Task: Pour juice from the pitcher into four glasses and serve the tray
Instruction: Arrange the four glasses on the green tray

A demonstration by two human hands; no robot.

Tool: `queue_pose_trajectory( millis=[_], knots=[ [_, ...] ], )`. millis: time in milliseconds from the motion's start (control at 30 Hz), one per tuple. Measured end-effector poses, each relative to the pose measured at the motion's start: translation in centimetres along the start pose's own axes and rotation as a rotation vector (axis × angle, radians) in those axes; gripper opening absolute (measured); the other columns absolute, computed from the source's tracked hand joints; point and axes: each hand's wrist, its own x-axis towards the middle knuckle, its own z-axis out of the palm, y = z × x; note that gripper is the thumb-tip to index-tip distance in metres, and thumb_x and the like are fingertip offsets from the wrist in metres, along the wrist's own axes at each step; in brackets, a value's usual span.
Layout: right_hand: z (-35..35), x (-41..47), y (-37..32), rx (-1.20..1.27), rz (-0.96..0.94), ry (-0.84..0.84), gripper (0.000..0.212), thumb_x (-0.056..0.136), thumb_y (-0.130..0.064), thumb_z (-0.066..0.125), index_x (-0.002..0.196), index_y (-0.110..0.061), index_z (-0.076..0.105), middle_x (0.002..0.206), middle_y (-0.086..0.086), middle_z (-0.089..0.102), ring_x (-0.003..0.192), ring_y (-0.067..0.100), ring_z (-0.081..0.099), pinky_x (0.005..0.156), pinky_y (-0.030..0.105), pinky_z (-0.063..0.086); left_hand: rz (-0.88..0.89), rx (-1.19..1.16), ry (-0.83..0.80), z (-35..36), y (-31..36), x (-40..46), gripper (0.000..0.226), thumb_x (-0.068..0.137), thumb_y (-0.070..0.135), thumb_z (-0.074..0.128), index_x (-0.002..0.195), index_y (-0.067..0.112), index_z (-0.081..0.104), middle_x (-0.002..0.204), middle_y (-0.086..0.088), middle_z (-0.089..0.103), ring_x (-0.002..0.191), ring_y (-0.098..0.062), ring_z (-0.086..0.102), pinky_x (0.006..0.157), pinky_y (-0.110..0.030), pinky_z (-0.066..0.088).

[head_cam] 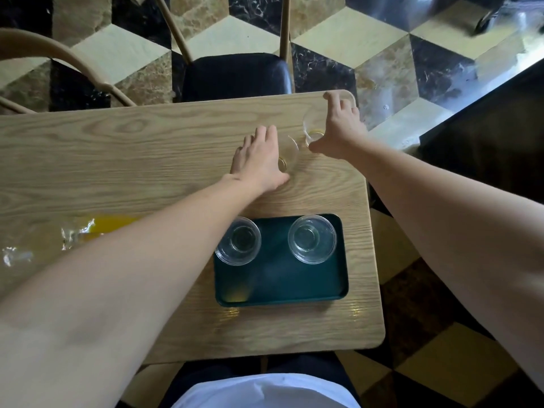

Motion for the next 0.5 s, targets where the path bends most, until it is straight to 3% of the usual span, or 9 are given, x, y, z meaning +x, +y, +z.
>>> queue_pose_trajectory(
  millis=[167, 367, 500],
  knots=[
    [0.0, -0.7, 0.3, 0.066, -0.002, 0.011, 0.11, 0.067, -0.033, 0.086, 0.155, -0.02, 0.021, 0.147, 0.018, 0.04, 0.138, 0.041, 0.037, 0.11, 0.052, 0.038, -0.022, -0.059, 0.031, -0.5, 0.0, -0.1, 0.087, 0.071, 0.037, 0.083, 0.138, 0.008, 0.035, 0.136, -0.012, 0.043, 0.123, -0.035, 0.045, 0.097, -0.046, 0.044],
    [-1.5, -2.8, 0.0, 0.128, -0.019, 0.1, 0.106, 0.067, -0.032, 0.086, 0.152, -0.021, 0.025, 0.148, 0.012, 0.04, 0.138, 0.034, 0.037, 0.099, 0.048, 0.044, -0.015, -0.1, 0.098, -2.5, -0.2, -1.5, 0.095, 0.072, 0.037, 0.082, 0.146, 0.009, 0.029, 0.14, -0.013, 0.04, 0.125, -0.034, 0.044, 0.098, -0.045, 0.045],
    [-3.8, -6.3, -1.3, 0.197, -0.073, 0.153, 0.104, 0.069, -0.03, 0.085, 0.153, -0.019, 0.025, 0.144, 0.013, 0.043, 0.134, 0.033, 0.042, 0.104, 0.049, 0.045, -0.011, -0.171, 0.157, -5.2, -0.4, -4.1, 0.101, 0.071, 0.037, 0.085, 0.15, 0.013, 0.026, 0.144, -0.014, 0.039, 0.13, -0.034, 0.043, 0.102, -0.046, 0.044]
  ],
)
